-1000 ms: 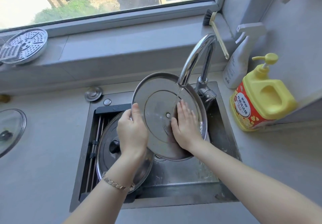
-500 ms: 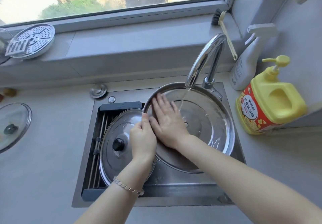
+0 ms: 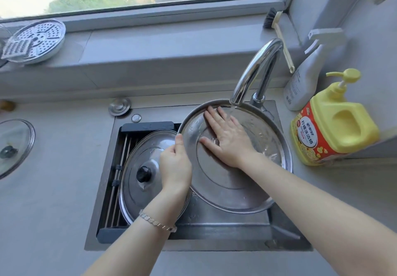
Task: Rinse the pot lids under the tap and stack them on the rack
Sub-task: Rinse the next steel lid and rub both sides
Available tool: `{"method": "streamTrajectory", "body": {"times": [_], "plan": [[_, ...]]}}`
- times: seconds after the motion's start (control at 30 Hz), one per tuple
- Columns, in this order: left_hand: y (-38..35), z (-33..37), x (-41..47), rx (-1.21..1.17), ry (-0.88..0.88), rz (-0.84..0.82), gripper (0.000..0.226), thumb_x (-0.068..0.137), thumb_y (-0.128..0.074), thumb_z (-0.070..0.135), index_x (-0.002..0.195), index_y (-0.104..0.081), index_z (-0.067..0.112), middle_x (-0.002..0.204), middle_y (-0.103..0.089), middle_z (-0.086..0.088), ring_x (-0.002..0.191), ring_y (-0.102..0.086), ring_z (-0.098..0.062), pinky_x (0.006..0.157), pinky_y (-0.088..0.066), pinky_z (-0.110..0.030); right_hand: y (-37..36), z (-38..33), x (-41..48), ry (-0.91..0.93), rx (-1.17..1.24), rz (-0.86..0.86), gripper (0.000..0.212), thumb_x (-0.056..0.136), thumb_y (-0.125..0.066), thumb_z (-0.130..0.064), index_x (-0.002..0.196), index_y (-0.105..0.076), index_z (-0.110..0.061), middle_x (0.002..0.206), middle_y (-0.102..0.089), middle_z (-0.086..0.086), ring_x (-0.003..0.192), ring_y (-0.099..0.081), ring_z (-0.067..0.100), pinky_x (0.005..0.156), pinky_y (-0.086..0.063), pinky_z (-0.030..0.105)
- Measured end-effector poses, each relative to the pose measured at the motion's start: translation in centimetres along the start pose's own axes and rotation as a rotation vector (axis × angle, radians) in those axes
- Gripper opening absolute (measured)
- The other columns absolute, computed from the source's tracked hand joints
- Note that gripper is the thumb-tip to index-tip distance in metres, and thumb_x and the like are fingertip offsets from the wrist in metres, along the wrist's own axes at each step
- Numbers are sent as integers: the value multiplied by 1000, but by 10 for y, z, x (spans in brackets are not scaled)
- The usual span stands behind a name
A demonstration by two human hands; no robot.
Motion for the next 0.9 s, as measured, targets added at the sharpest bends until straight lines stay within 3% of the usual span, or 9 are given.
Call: {"method": "streamTrajectory", "body": {"times": [0.1,0.17,0.3,0.47,0.63,0.73,0.8,0.83,0.9], "plan": [[9,8,6,-37,-27,110,53,99,-37,35,53,-24,13,50,-29,-2,48,-26,-17,39,-22,-21,5,30,-8,-265,87,74,65,96,-23,-47,150,-2,-16,159,2,0,145,3,13,115,7,28],[12,12,10,-50,-66,157,54,99,-38,35,52,-23,13,49,-27,-1,47,-25,-15,39,-23,-21,6,37,-18,-341,73,83,61,99,-25,-36,149,0,-13,158,6,2,145,5,12,116,6,28],[11,17,15,-95,-115,229,53,98,-39,36,53,-23,14,50,-27,-1,48,-24,-15,43,-26,-21,-6,18,-40,-496,71,2,73,97,-26,-45,148,5,-4,156,14,12,145,10,20,116,7,32],[1,9,9,-76,-65,169,54,99,-37,37,52,-23,14,49,-27,0,49,-25,-16,44,-24,-22,-8,11,-43,-598,139,13,76,95,-24,-49,147,7,-2,155,16,16,144,17,26,114,15,39],[-21,-9,-15,-93,18,41,53,98,-38,36,51,-28,13,49,-30,-1,50,-27,-16,40,-25,-21,9,-22,-6,-270,83,130,82,80,1,-52,148,-1,-6,157,5,14,145,8,24,113,14,33],[-22,-10,-6,-165,87,82,50,99,-38,34,57,-48,10,55,-49,-1,53,-43,-13,45,-34,-20,-3,-56,-8,78,95,-39,88,72,7,-51,148,-1,-9,157,7,8,145,11,16,112,15,28],[-17,-13,7,-246,122,106,45,99,-39,34,66,-58,9,61,-58,2,58,-52,-10,47,-39,-11,-13,-69,-20,281,119,-161,83,74,5,-49,148,0,-12,158,5,4,144,10,13,113,13,27],[-15,-16,12,-278,138,109,45,99,-40,34,65,-57,10,61,-59,2,59,-53,-9,48,-41,-9,-15,-70,-26,338,140,-201,80,76,2,-48,149,-1,-13,158,2,3,144,8,12,113,13,26],[-10,-20,18,-262,145,115,51,98,-41,37,55,-47,11,55,-53,0,54,-49,-13,55,-43,-18,-13,-68,-37,407,196,-277,68,87,-6,-44,149,-5,-16,158,-4,-1,142,6,6,113,12,25]]}}
Point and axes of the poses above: each hand's wrist, its own x-axis towards the middle knuckle, its own y-axis out of the back of the hand, z = x × y, the point moved 4 cm from there along x, towards the middle knuckle
